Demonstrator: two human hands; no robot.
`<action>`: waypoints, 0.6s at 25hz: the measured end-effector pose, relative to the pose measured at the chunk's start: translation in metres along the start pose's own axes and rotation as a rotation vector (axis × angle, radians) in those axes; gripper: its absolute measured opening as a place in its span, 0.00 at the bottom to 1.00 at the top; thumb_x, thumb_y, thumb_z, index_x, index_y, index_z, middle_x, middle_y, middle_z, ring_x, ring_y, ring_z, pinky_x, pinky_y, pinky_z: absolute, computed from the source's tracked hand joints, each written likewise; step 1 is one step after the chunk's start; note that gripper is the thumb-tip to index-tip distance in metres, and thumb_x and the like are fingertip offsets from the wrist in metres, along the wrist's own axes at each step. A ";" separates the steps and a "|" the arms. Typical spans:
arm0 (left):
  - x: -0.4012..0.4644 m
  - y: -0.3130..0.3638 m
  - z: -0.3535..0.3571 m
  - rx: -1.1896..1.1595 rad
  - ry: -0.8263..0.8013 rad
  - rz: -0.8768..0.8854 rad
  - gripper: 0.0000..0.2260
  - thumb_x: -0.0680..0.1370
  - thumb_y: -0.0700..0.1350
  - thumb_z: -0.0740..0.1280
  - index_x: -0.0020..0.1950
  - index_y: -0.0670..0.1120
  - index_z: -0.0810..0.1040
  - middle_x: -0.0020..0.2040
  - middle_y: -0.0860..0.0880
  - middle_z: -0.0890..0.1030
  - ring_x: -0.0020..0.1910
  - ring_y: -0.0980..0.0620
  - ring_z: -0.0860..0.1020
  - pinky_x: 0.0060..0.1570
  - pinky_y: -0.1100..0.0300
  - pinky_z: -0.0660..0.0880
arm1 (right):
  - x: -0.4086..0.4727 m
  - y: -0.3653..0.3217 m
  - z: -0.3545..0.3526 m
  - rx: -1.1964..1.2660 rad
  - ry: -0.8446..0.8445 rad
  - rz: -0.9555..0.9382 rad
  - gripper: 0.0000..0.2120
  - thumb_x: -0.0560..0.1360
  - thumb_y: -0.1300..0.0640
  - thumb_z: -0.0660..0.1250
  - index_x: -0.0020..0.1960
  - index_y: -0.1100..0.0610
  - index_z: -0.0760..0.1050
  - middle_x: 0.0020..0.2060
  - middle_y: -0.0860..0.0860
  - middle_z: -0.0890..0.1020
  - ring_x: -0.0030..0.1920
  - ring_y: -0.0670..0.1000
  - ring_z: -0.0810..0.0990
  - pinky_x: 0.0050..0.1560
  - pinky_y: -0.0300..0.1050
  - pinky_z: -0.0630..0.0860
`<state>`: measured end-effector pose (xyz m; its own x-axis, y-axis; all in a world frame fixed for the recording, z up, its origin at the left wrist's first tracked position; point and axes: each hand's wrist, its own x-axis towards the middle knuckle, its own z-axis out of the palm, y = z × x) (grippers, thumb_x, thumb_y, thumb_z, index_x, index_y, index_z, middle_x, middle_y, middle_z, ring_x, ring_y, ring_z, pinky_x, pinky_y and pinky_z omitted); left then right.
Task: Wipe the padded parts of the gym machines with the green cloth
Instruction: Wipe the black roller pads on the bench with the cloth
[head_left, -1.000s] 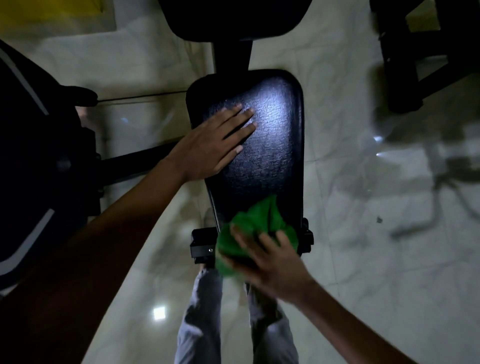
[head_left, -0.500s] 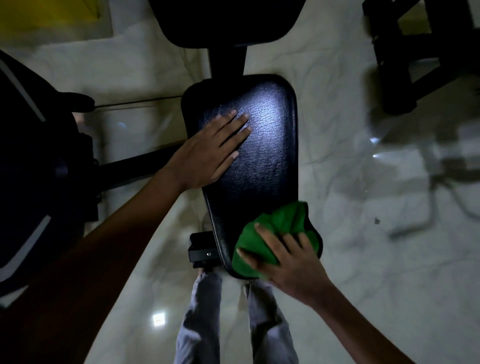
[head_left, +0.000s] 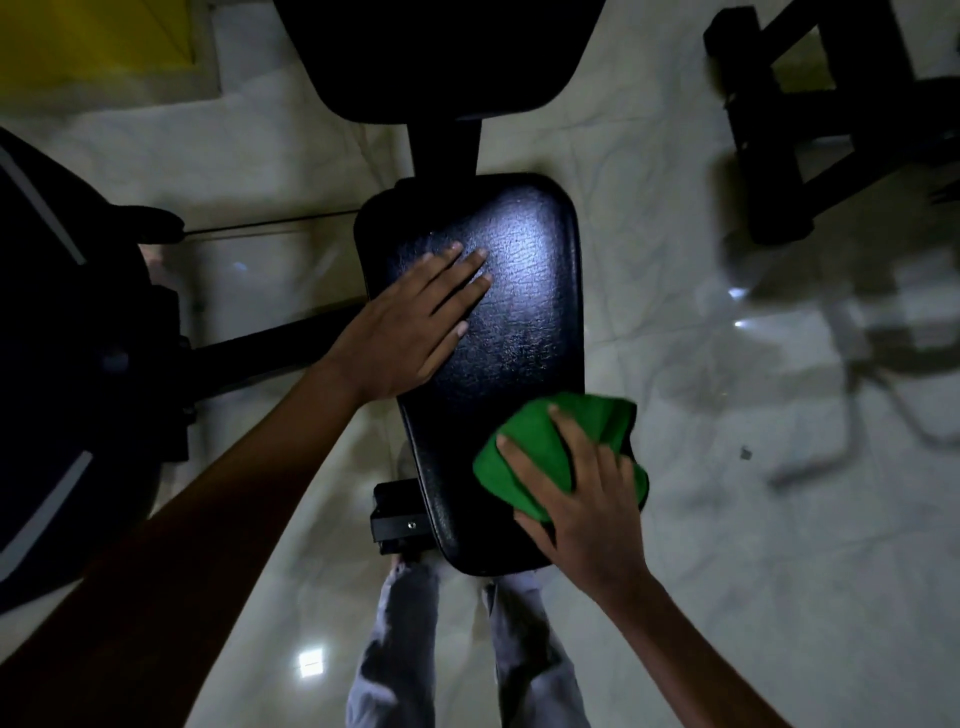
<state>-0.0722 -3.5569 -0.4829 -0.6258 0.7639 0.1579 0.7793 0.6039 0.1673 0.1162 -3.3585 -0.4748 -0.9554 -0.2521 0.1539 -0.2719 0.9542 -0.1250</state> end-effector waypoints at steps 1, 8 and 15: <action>0.000 0.001 0.000 -0.001 0.003 -0.004 0.22 0.81 0.45 0.53 0.73 0.37 0.64 0.74 0.38 0.63 0.73 0.39 0.61 0.73 0.47 0.56 | -0.005 0.000 0.000 -0.009 -0.009 -0.022 0.28 0.70 0.41 0.62 0.70 0.42 0.65 0.68 0.57 0.65 0.48 0.58 0.70 0.46 0.53 0.71; 0.002 0.003 -0.004 -0.035 -0.004 -0.028 0.22 0.80 0.45 0.55 0.72 0.37 0.66 0.73 0.39 0.65 0.73 0.41 0.62 0.72 0.48 0.57 | 0.105 0.036 0.002 0.002 0.072 0.092 0.29 0.69 0.42 0.66 0.69 0.45 0.69 0.66 0.61 0.70 0.56 0.61 0.72 0.49 0.53 0.69; 0.023 0.021 -0.064 -0.291 0.018 -0.328 0.24 0.76 0.49 0.55 0.66 0.35 0.72 0.64 0.37 0.75 0.63 0.39 0.73 0.65 0.58 0.61 | 0.166 0.059 -0.069 0.252 -0.034 0.260 0.24 0.73 0.45 0.63 0.68 0.49 0.71 0.61 0.60 0.72 0.56 0.63 0.74 0.51 0.56 0.75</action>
<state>-0.0717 -3.5413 -0.4136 -0.8409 0.5370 0.0675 0.4996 0.7222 0.4783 -0.0507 -3.3335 -0.3886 -0.9985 -0.0151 0.0528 -0.0348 0.9183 -0.3944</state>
